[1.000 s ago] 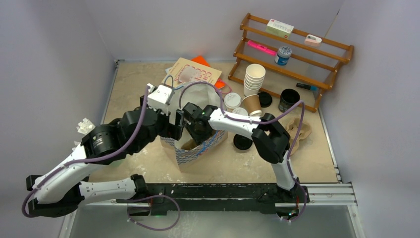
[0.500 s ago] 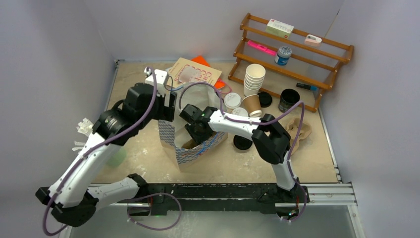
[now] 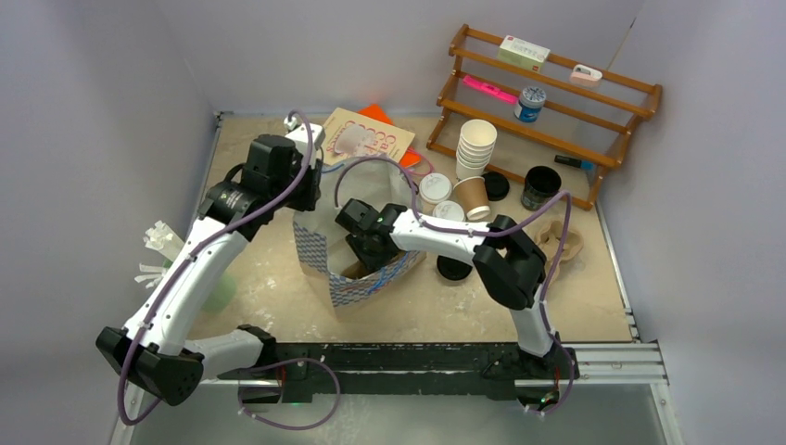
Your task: Pack the takeout coffee
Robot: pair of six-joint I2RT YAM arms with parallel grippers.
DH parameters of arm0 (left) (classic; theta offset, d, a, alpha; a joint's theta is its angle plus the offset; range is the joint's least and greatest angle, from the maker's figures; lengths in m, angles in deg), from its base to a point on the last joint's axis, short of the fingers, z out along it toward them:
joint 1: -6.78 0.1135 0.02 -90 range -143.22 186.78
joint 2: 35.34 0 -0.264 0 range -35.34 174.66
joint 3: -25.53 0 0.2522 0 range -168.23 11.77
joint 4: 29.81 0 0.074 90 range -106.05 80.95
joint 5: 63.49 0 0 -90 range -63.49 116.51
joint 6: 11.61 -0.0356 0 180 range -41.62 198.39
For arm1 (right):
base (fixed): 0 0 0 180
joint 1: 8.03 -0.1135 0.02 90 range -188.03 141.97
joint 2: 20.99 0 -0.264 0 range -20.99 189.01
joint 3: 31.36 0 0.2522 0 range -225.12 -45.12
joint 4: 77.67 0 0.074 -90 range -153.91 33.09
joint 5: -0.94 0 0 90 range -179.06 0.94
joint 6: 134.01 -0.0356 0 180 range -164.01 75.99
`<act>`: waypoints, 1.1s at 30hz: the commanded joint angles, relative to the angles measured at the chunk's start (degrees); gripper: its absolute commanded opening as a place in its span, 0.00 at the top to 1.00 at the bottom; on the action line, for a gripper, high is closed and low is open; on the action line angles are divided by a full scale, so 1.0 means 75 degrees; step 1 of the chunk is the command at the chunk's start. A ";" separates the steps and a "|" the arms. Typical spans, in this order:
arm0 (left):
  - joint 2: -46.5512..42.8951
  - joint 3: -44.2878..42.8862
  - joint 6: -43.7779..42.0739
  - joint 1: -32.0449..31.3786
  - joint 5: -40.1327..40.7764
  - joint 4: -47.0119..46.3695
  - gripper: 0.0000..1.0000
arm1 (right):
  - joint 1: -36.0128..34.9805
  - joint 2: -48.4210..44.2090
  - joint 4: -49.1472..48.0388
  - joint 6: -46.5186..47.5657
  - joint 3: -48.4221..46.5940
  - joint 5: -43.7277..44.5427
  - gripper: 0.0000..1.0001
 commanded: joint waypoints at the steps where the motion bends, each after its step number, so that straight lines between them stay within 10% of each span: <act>1: -0.0090 0.0231 -0.0297 0.0063 0.0057 -0.0618 0.87 | -0.0250 0.0253 -0.0081 -0.0232 0.0541 -0.0006 0.71; 3: -0.0130 0.0245 -0.0402 0.0063 0.0052 -0.0658 1.00 | -0.0312 0.0342 -0.0152 -0.0267 0.0689 -0.0049 0.71; 16: -0.0788 0.0491 -0.0530 0.0063 -0.0342 -0.1034 1.00 | -0.0333 0.0477 0.0004 -0.0264 0.0618 -0.0153 0.64; 21: -0.1007 0.0684 -0.0406 0.0063 -0.0753 -0.1150 1.00 | -0.0335 -0.0042 0.0490 -0.0141 -0.0108 0.0077 0.44; 26: -0.1332 0.0794 -0.0414 0.0063 -0.1014 -0.1123 1.00 | -0.0335 -0.0501 0.0812 -0.0035 -0.0754 0.0273 0.03; 33: -0.1486 0.0872 -0.0406 0.0066 -0.1165 -0.0806 1.00 | -0.0335 -0.0932 0.1118 0.0050 -0.1569 0.0450 0.01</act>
